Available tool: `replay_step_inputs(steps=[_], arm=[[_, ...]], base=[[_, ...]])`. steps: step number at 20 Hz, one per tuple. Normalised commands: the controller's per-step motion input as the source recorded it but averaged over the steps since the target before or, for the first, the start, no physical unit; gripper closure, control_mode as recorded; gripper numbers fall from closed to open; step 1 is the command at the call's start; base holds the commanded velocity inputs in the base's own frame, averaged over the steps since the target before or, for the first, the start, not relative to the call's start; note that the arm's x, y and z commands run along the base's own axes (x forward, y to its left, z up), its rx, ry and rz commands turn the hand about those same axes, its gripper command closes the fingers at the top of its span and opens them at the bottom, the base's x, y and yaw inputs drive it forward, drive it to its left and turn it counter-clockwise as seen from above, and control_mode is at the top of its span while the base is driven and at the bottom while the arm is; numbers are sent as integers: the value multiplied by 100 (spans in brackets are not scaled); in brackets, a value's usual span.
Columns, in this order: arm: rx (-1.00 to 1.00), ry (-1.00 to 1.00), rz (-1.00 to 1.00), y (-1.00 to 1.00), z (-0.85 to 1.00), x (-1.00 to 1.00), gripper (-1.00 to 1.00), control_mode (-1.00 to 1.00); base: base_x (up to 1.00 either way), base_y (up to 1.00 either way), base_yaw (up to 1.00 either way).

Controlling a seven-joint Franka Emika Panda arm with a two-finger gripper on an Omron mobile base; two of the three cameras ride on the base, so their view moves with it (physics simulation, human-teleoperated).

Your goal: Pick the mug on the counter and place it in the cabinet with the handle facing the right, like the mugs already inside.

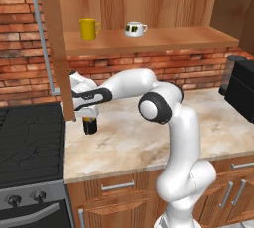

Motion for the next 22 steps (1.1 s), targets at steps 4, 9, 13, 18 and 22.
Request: replay_step_inputs(steps=[4,9,13,18,22], arm=[[0,2,-5,0,-30,-3,-100,-100],[0,0,-4,-8,-27,0,-100,-100],[0,0,-4,-11,-23,-4,-100,-100],[0,-4,-2,-9,-23,-2,-100,-100],[0,-3,0,0,1,0,-100,-100]], base=[[0,0,0],[0,0,0],[0,0,0],[0,0,0],[0,0,0]])
